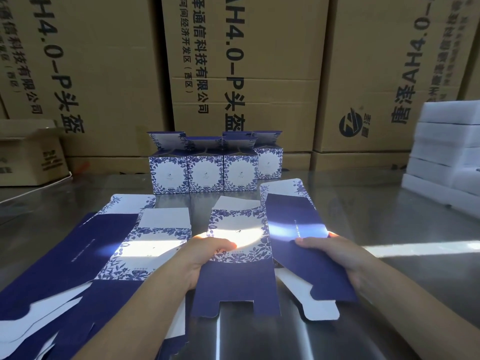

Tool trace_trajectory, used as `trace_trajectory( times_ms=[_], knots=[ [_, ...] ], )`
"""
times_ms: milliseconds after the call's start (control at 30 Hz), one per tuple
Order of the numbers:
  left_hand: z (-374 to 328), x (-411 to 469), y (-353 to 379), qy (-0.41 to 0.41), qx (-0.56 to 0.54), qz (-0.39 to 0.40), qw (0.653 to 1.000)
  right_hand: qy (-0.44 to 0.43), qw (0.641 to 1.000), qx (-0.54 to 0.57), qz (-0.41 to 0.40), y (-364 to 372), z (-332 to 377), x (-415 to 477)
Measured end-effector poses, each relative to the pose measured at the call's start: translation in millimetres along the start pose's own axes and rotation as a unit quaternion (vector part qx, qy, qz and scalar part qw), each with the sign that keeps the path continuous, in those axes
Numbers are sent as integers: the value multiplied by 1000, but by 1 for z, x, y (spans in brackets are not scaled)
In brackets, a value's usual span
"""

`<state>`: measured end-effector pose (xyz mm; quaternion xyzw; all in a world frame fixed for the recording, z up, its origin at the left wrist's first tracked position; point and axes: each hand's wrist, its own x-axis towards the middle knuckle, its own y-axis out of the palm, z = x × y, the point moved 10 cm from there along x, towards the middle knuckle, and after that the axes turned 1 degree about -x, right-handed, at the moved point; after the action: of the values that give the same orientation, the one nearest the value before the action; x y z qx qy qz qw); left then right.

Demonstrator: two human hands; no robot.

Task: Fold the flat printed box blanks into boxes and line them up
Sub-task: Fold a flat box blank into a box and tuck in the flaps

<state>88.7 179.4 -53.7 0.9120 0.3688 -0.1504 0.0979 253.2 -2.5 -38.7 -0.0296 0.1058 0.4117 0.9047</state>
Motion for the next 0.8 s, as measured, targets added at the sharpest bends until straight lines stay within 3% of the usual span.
trace_trajectory(
  times_ms=[800],
  knots=[
    [-3, 4, -2, 32, 53, -32, 998, -41, 994, -79, -71, -10, 7, 0]
  ],
)
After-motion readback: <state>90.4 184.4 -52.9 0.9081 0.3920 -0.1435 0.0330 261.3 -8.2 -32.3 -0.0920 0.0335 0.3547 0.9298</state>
